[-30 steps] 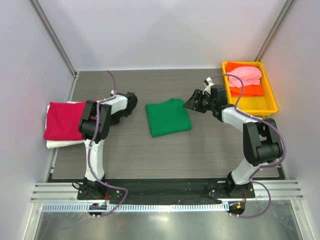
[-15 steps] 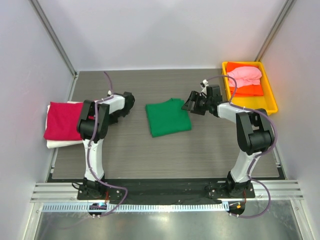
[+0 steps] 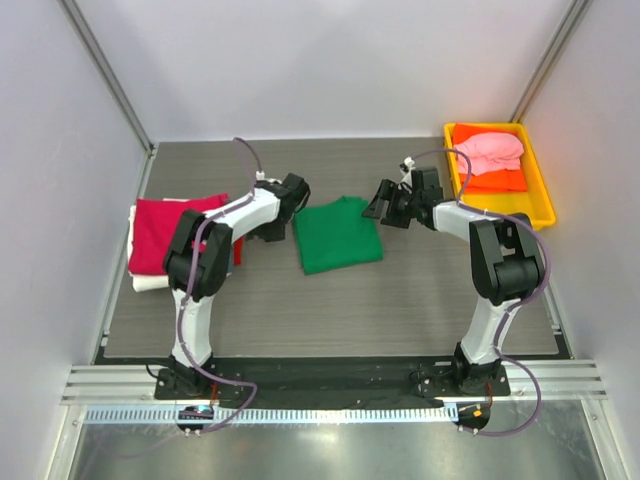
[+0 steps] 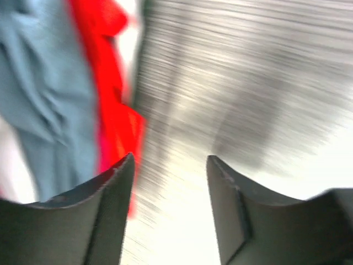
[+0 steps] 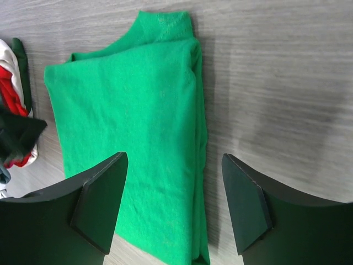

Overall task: Fold and stack the t-shirts
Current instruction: Fold the tshirt

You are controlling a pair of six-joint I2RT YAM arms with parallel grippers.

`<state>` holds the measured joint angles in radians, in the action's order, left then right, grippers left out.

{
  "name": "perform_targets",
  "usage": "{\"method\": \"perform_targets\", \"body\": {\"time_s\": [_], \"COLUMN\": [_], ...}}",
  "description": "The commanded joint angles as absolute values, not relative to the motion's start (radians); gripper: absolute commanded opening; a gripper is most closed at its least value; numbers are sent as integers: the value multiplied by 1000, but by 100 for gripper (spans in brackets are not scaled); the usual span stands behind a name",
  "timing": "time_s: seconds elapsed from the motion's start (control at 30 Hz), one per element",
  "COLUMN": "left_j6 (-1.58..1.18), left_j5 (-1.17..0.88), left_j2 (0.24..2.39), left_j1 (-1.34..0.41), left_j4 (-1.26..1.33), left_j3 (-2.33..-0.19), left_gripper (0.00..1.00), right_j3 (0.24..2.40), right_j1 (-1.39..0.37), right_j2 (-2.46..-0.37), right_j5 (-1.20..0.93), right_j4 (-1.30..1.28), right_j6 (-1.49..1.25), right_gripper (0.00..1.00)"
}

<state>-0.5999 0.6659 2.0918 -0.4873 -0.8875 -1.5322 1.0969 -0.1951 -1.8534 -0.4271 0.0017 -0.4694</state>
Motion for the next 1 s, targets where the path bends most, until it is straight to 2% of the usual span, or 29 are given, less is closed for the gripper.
{"method": "perform_targets", "body": {"time_s": [0.0, 0.1, 0.2, 0.23, 0.27, 0.4, 0.73, 0.87, 0.9, 0.97], "left_j6": [-657, -667, -676, -689, -695, -719, -787, -813, -821, -830], "left_j5": [511, 413, 275, 247, 212, 150, 48, 9, 8, 17], "left_j2": [1926, 1821, 1749, 1726, 1727, 1788, 1925, 1960, 1977, 1991], "left_j1": [-480, -485, -485, -485, -485, -485, -476, -466, -465, -457], "left_j4": [-784, -718, -563, -484, -457, -419, -223, -160, -149, -147], "left_j3": [-1503, -1457, -1358, -1310, -1301, -1312, -1288, -1285, -1289, -1290], "left_gripper": [59, 67, 85, 95, 96, 95, 90, 82, 76, 74], "right_j3": [1152, 1172, 1190, 1204, 1212, 1246, 1338, 1370, 1377, 1394], "right_j1": [-193, -195, -193, -195, -195, -201, -241, -253, -253, -256], "right_j2": [-1881, -1913, -1947, -1957, -1979, -2025, -2103, -2125, -2128, -2144], "right_j5": [-442, -443, -446, -449, -452, -463, -416, -382, -374, -374], "right_j4": [12, 11, 8, 8, 8, 6, -46, -72, -77, -83], "right_j6": [-471, -497, -515, -523, -526, -538, -526, -509, -509, -508], "right_gripper": [75, 74, 71, 70, 69, 65, 65, 65, 65, 63]}}
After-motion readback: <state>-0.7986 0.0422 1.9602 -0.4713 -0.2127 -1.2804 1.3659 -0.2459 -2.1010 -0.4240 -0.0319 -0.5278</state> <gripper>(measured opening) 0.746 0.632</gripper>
